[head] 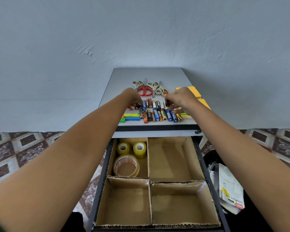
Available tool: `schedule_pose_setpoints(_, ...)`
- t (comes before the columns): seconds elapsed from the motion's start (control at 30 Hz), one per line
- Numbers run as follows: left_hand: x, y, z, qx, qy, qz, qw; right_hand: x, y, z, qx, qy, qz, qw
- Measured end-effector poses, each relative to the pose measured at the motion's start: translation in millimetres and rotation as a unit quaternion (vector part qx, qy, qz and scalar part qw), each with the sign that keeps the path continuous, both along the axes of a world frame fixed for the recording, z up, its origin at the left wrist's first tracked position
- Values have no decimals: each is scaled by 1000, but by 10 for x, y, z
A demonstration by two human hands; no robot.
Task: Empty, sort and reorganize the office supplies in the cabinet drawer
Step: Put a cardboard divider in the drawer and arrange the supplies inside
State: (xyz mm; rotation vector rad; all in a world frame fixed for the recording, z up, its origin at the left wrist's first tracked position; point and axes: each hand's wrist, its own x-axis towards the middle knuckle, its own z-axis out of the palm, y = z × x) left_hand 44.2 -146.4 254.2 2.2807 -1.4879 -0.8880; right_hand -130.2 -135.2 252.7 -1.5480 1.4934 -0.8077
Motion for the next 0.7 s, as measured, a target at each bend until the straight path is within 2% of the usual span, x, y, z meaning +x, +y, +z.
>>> schedule_pose_setpoints(0.13, -18, -34, 2, 4, -14, -3, 1000, 5, -5, -6, -4, 1, 1, 1000)
schedule_pose_setpoints(0.3, -47, -45, -4, -45, -79, -35, 995, 35, -9, -7, -3, -5, 8, 1000)
schedule_pose_setpoints(0.43, -15, -27, -20, -61, -85, -31, 994, 96, -12, 6, 5, -10, 27, 1000)
schedule_pose_setpoints(0.53, 42, 14, -38, -44, -54, -2, 998, 197, -45, 39, 16, -3, 33, 999)
schedule_pose_setpoints(0.7, 226, 30, -68, -87, 78, 77, 990, 470, -139, 109, 17, 59, 57, 996)
